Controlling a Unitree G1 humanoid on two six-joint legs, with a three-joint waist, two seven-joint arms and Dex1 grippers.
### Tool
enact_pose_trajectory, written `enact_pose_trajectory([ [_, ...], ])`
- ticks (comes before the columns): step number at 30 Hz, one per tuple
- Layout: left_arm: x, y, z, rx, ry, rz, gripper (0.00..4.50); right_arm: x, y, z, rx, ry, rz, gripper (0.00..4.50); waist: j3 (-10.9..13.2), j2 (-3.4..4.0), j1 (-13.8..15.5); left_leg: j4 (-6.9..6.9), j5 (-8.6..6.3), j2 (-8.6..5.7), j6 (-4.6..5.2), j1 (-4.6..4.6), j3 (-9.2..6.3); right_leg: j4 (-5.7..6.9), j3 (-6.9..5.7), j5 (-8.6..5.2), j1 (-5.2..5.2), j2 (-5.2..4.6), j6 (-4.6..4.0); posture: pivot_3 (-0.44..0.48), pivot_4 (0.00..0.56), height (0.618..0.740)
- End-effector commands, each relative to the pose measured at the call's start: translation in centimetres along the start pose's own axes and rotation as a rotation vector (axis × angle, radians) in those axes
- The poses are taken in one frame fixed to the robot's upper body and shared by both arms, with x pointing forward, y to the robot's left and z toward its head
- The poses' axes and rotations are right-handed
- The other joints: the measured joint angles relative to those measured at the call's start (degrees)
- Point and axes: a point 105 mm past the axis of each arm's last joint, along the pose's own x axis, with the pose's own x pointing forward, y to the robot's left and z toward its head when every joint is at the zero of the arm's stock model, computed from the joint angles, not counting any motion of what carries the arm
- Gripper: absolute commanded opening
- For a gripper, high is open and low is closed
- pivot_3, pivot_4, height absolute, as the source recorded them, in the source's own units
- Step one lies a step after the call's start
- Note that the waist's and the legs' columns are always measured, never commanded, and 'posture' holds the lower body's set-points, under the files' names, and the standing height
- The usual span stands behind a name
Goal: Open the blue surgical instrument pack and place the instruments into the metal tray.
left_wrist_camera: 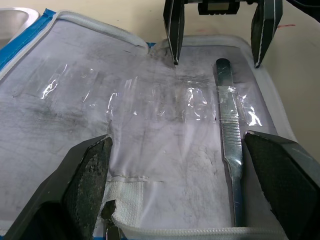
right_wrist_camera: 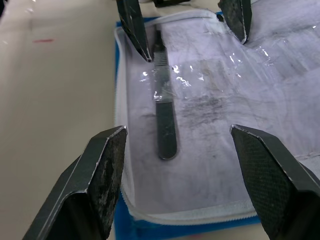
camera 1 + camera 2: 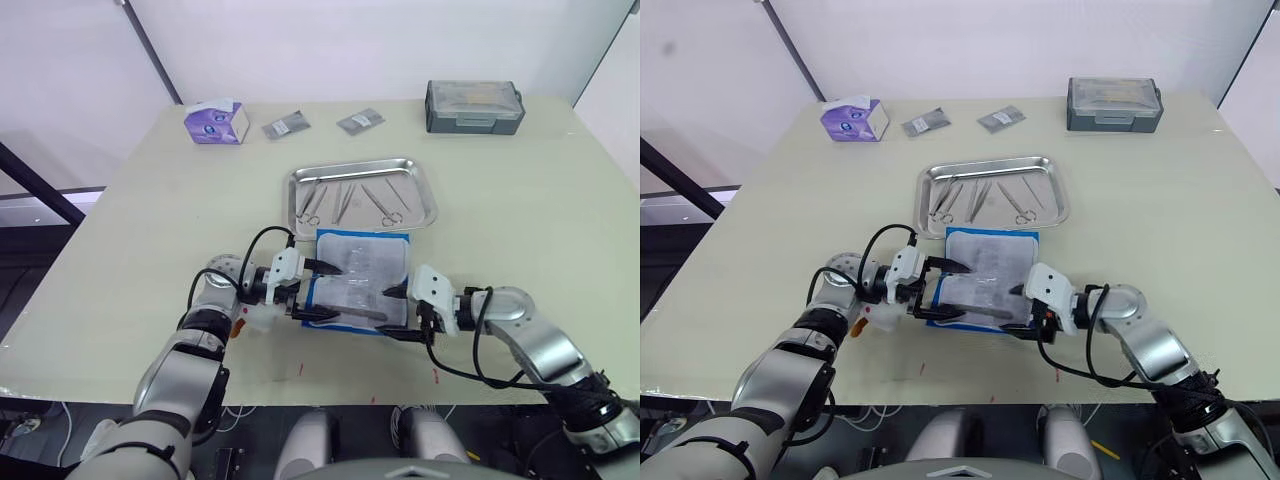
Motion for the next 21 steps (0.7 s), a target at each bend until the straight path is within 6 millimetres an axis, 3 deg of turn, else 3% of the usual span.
enact_pose_trajectory([
  [1,1.0,-4.6,-4.1,-0.165,0.102,-0.163,4.50,0.3,-0.6,0.2,0.002,-0.022,-0.045,3.45,0.0,0.00,0.0,0.00,0.00,0.00,0.00,0.00,0.00,0.00,0.00,0.00,0.00,0.00,0.00,0.000,0.150,0.734],
  [6,1.0,-4.6,-4.1,-0.166,0.103,-0.164,4.50,0.3,-0.6,0.7,0.063,-0.080,-0.046,3.45,0.0,-0.01,0.0,0.00,0.00,0.01,0.00,0.00,-0.01,0.01,0.00,0.00,0.00,0.01,0.00,0.000,0.150,0.734],
  [19,0.9,-4.6,-4.1,-0.166,0.104,-0.164,4.50,0.8,-0.1,-2.2,-0.039,0.071,-0.025,3.45,0.0,-0.04,0.0,0.00,0.00,0.01,0.00,0.01,0.00,0.00,0.00,0.00,0.00,0.01,-0.01,0.000,0.150,0.734],
  [21,0.9,-4.7,-4.2,-0.167,0.105,-0.165,4.50,0.9,0.4,-3.1,-0.027,0.107,-0.001,2.94,0.0,-0.09,0.0,0.00,0.00,0.01,0.00,0.02,-0.01,0.00,0.00,0.00,0.01,0.01,-0.01,0.000,0.150,0.734],
])
